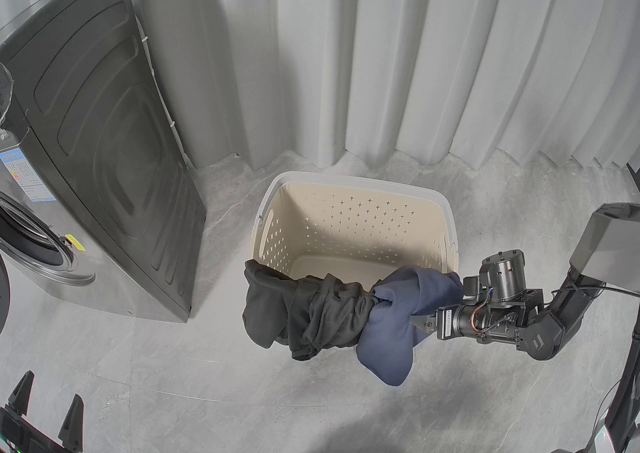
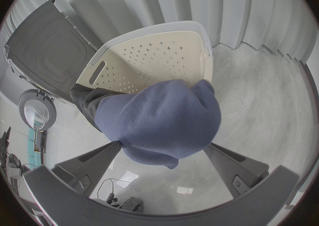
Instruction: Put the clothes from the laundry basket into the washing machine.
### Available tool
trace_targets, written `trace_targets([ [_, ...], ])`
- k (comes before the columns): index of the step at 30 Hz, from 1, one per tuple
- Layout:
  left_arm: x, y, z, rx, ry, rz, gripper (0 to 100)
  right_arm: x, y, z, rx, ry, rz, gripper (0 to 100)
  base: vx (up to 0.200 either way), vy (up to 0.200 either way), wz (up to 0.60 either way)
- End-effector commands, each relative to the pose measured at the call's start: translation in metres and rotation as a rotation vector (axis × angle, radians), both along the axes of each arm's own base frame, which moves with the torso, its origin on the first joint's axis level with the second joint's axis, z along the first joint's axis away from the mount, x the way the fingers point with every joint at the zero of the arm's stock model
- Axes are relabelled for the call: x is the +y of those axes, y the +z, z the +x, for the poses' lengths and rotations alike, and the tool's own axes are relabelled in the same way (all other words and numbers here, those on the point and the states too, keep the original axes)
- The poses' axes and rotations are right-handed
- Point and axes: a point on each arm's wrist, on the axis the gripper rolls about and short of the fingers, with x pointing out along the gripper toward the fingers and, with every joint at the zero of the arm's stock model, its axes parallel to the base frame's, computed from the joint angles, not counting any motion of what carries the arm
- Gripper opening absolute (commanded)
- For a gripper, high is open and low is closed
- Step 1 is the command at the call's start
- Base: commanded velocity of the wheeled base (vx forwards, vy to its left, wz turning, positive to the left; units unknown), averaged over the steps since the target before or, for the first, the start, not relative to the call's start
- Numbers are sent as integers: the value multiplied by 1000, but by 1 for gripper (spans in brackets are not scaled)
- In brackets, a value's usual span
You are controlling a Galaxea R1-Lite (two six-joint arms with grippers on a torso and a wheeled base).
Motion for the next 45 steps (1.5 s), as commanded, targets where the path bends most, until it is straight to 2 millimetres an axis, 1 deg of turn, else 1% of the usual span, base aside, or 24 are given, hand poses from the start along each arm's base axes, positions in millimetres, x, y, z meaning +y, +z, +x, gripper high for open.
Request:
trace_targets([
  [1,0,-5,0,2,0,0,100,3,-5,7,1,-1,2,100,0,0,0],
  [4,0,-5,0,1,-1,0,100,5,-4,10,-6,0,8,100,0,0,0],
  [5,0,-5,0,2,-1,0,100,5,-4,10,-8,0,9,0,0,0,0],
  [13,0,-5,0,2,-1,-2,100,2,-3,9,-35,1,19,0,0,0,0],
  [17,0,-5,0,2,0,-2,100,-2,-2,-2,-41,10,19,0,0,0,0],
  [21,0,-5,0,2,-1,-2,100,-8,10,-18,-83,17,30,0,0,0,0],
  [25,0,-5,0,2,-1,-2,100,-13,38,-38,-168,31,66,0,0,0,0],
  [27,0,-5,0,2,0,-2,100,-11,55,-49,-213,55,97,0,0,0,0],
  [28,0,-5,0,2,0,-2,100,-11,55,-49,-213,55,97,0,0,0,0],
  [29,0,-5,0,2,0,-2,100,-8,72,-62,-261,85,130,0,0,0,0],
  [33,0,-5,0,2,0,-2,100,-10,101,-78,-361,102,174,0,0,0,0],
  [35,0,-5,0,2,0,-2,100,-11,119,-90,-429,120,207,0,0,0,0],
  [36,0,-5,0,2,0,-2,100,-11,123,-92,-441,125,214,0,0,0,0],
  [37,0,-5,0,2,0,0,100,-12,132,-99,-477,136,232,0,0,0,0],
  [40,0,-5,0,3,3,11,100,-13,148,-112,-545,159,265,0,0,0,0],
  [41,0,-5,0,4,3,11,100,-14,158,-117,-583,168,285,0,0,0,0],
  [45,0,-5,0,1,0,7,100,-12,184,-130,-684,215,324,0,0,0,0],
])
